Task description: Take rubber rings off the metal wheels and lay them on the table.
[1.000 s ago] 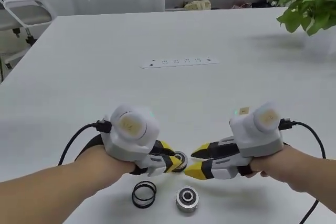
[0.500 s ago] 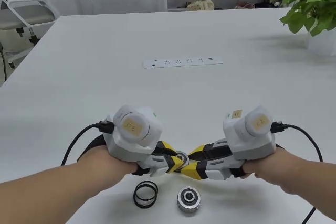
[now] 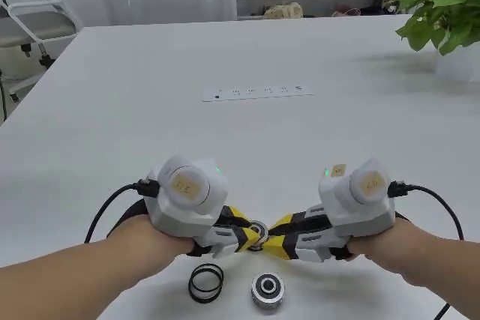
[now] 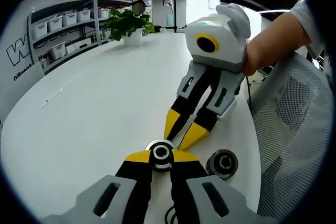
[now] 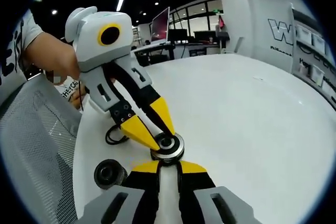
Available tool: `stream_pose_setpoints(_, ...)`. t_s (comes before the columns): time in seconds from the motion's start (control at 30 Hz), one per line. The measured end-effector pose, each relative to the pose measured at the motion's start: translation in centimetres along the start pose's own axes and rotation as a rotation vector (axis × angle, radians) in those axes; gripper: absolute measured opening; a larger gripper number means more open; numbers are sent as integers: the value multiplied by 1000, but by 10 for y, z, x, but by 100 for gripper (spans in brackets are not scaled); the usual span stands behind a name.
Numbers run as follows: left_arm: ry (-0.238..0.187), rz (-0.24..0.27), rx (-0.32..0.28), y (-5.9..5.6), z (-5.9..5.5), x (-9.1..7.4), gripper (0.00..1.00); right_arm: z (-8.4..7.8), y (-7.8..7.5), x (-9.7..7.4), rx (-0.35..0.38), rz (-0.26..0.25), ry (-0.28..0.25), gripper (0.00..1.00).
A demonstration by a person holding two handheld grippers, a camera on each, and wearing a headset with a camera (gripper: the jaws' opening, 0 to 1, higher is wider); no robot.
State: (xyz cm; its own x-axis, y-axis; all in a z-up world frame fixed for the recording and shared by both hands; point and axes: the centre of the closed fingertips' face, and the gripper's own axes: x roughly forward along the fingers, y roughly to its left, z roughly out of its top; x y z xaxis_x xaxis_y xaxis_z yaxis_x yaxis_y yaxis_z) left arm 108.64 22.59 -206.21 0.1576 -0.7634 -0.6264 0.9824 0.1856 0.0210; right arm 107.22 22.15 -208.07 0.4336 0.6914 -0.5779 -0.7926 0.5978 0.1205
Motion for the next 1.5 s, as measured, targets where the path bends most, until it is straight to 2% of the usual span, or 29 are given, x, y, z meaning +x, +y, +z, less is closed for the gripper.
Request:
stream_pose_setpoints(0.07,-2,2,-2,0,0,0,7,-2,-1,-2,18,-4,0,1)
stream_pose_setpoints(0.2,-1,7,-5,0,0,0,7,-1,-1,-1,24,-9,0,1)
stream_pose_setpoints(0.47,0,12,-5,0,0,0,7,-1,-3,-2,101,-15,-13,0)
stream_pose_setpoints(0.77,-6,19,-6,1,0,0,7,-1,-6,-2,260,-4,-42,0)
stream_pose_setpoints(0.9,-9,21,-10,0,0,0,7,-1,-9,-3,295,-7,-55,0)
stream_pose_setpoints(1.17,-9,19,-15,0,0,0,7,0,-11,-6,353,-10,-77,0)
stream_pose_setpoints(1.5,-5,24,-17,0,0,0,7,1,-13,-7,388,-16,-89,0)
